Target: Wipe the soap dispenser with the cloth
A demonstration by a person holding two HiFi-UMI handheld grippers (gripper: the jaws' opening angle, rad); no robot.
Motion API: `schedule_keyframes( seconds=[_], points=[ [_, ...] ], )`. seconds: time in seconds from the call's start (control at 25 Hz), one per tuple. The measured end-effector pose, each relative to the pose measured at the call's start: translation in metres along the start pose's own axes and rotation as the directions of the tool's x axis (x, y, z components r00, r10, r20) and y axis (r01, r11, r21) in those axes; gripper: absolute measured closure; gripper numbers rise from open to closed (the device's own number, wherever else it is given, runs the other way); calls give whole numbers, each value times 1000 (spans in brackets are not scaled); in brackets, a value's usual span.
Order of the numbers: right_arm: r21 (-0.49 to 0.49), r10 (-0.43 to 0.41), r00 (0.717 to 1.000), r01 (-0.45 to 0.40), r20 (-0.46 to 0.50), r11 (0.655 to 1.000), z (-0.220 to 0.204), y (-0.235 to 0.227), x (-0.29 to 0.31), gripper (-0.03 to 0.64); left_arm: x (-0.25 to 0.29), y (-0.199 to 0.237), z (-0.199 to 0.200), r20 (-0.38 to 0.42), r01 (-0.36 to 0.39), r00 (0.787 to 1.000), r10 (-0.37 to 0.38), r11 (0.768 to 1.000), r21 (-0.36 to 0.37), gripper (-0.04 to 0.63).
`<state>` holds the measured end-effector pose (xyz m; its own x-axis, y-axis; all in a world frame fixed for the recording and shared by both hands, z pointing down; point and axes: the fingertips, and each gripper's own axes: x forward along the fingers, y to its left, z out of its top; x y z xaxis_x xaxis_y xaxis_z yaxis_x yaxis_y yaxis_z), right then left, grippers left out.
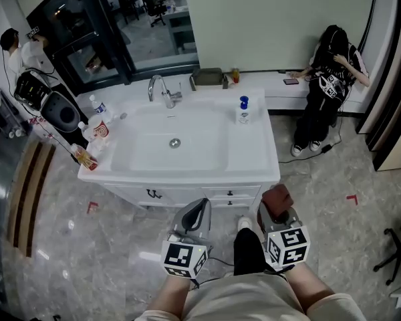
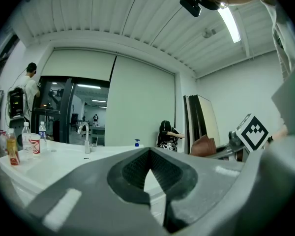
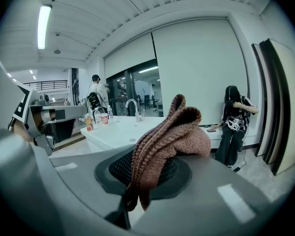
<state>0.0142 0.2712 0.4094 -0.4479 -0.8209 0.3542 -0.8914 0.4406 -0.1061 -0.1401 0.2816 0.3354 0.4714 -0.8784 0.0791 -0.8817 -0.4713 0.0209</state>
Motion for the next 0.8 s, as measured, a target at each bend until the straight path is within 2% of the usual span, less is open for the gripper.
schedule_keyframes(
  seconds=[0.36, 0.6, 0.8],
  points=[
    [16, 26, 999, -26, -33, 1000, 40, -96, 122, 538, 143, 54, 0, -42, -41, 998, 40, 999, -4, 595],
    [8, 47, 997, -47, -66, 999, 60, -156, 189, 538, 241, 74, 2, -54, -8, 999, 8, 1000, 1, 595],
    [12, 81, 991, -80, -110, 997, 60, -186, 236, 538, 306, 88, -3, -85, 18, 996, -19, 1000, -3, 595]
  ],
)
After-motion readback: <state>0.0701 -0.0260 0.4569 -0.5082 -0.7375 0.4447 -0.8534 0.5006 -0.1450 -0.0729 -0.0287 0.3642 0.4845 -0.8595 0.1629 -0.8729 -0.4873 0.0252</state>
